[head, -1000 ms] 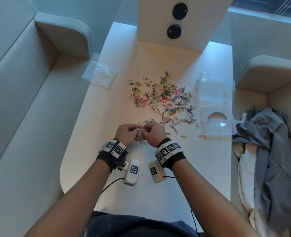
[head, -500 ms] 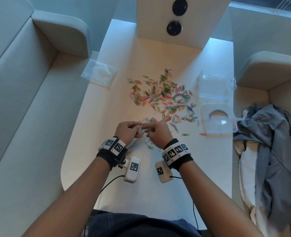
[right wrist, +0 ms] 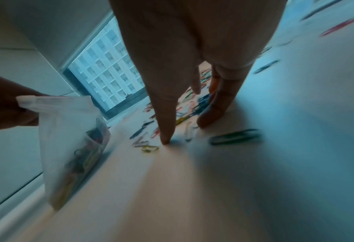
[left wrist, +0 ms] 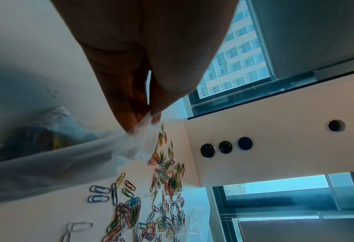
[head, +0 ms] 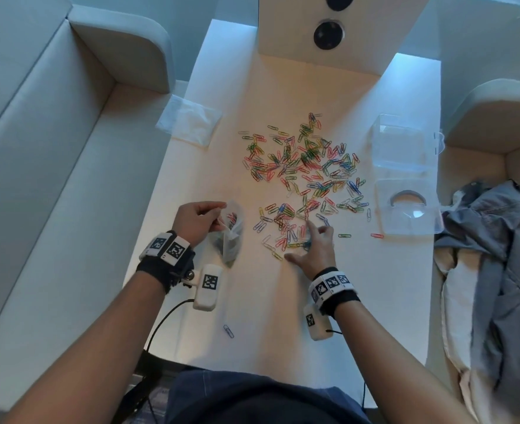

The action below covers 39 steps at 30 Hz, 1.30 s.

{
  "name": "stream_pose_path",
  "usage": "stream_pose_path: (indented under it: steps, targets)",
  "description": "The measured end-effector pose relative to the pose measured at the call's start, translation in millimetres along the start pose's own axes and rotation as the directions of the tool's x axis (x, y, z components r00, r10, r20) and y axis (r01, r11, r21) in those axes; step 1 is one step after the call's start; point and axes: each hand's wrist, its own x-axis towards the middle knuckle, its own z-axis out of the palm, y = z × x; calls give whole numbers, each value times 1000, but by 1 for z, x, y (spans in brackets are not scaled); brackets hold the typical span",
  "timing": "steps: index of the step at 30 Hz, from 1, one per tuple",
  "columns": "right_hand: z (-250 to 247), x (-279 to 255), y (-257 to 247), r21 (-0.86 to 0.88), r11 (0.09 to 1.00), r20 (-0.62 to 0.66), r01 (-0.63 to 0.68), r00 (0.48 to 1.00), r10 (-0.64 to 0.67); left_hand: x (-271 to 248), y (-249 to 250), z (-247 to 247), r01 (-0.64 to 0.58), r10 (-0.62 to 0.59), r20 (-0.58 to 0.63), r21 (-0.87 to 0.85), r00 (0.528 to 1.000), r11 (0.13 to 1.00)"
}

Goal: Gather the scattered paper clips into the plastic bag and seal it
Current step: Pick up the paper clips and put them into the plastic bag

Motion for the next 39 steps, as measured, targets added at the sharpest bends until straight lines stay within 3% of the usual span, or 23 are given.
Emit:
stream_pose_path:
  steps: [7, 9, 12, 15, 16, 17, 18, 20, 21, 23, 25, 29, 31, 34, 37, 39]
  targets:
    - [8, 39, -42, -112, 954, -38, 279, 958, -285, -6, -4, -2, 21, -21, 3, -2, 1000, 1000]
    - [3, 44, -44, -99, 947, -26, 305, 951, -308, -7, -4, 0, 28, -28, 1, 1, 1000, 1000]
    - [-8, 50, -38, -37, 969, -14, 245, 969, -246, -8, -3, 5, 37, -37, -4, 7, 999, 999]
    - [-22, 50, -27, 193, 981, -4, 0, 1000, 1, -9, -2, 12, 39, -40, 6, 25, 999, 999]
    - [-26, 49, -23, 328, 939, 37, -108, 994, 102, -10, -2, 15, 41, -41, 14, 16, 999, 999]
    - [-31, 47, -20, 498, 840, 113, -214, 977, 182, -12, -2, 18, 46, -46, 23, 3, 999, 999]
    - [-35, 44, -19, 674, 673, 210, -305, 952, 222, -14, -1, 22, 51, -50, 30, -14, 998, 999]
    - [-43, 37, -21, 872, 281, 359, -401, 914, 191, -17, -2, 29, 46, -45, 40, -23, 998, 999]
    - [-46, 33, -25, 894, 158, 398, -419, 905, 149, -18, -2, 32, 39, -39, 43, -16, 998, 999]
    - [-52, 24, -39, 893, 67, 444, -445, 895, 30, -21, -2, 38, 24, -25, 47, 10, 999, 1000]
    - [-52, 12, -58, 877, 135, 473, -461, 878, -73, -23, -2, 42, 19, -20, 47, 28, 999, 999]
    - [-35, -5, -95, 749, 576, 477, -328, 870, -126, -29, -2, 45, -22, 20, 45, 61, 999, 998]
    - [-24, -8, -106, 653, 717, 437, -244, 895, -93, -30, -3, 44, -39, 36, 44, 82, 998, 996]
    - [-14, -4, -115, 521, 836, 369, -170, 928, -41, -31, -5, 41, -41, 38, 43, 75, 998, 996]
    - [-11, 1, -121, 439, 883, 368, -168, 930, -6, -33, -7, 40, -33, 31, 50, 42, 998, 999]
    - [-15, 0, -123, 332, 942, 317, -52, 946, -59, -34, -7, 40, -30, 28, 50, 41, 998, 999]
